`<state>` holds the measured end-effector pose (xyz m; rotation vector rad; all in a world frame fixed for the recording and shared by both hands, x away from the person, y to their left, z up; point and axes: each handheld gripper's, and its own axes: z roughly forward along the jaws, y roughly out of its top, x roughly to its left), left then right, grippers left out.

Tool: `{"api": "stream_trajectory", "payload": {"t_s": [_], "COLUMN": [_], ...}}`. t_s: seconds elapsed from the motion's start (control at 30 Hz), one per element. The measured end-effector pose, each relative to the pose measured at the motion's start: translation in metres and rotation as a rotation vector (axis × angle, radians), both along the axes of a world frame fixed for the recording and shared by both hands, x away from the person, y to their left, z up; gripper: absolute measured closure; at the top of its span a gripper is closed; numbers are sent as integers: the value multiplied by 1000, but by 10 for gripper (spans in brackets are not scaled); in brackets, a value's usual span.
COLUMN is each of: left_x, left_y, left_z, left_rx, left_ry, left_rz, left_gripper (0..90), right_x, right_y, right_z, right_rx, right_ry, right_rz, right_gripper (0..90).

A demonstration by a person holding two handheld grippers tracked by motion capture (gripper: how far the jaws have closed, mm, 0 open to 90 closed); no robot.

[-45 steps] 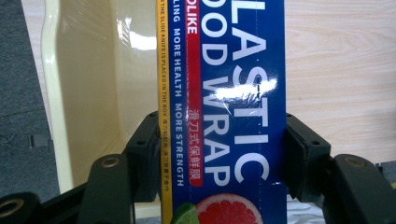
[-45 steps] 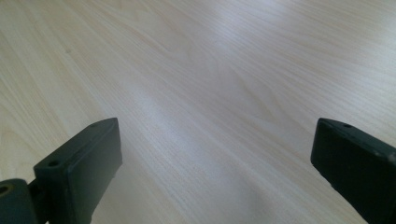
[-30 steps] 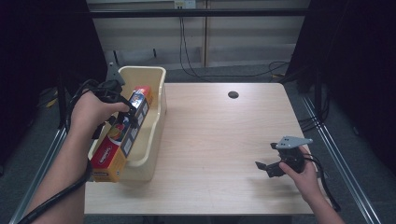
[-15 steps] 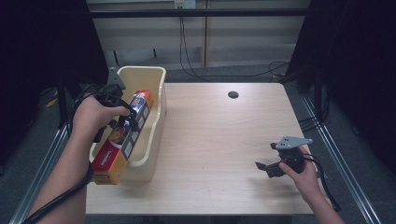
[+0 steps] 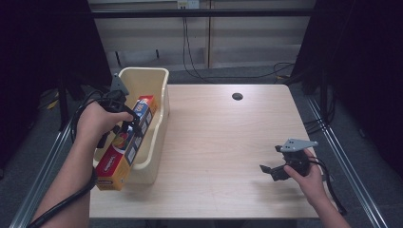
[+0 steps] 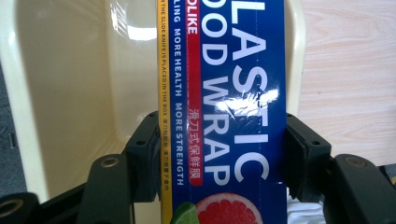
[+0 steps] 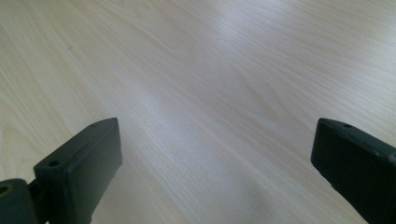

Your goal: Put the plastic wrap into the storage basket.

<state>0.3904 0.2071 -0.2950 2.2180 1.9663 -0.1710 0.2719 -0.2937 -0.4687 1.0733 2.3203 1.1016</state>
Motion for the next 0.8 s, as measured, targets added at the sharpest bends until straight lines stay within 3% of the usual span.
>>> {"api": "stream_trajectory", "payload": {"t_s": [0.8], "left_x": [3], "left_y": [-2], "left_z": [-15], "left_rx": [-1], "left_ry": [24], "left_rz": [10], "left_gripper": [404], "right_x": [0], "right_y": [1], "right_z": [-1], "right_rx": [0], "right_ry": [4], "right_rz": [8], "right_gripper": [17]}}
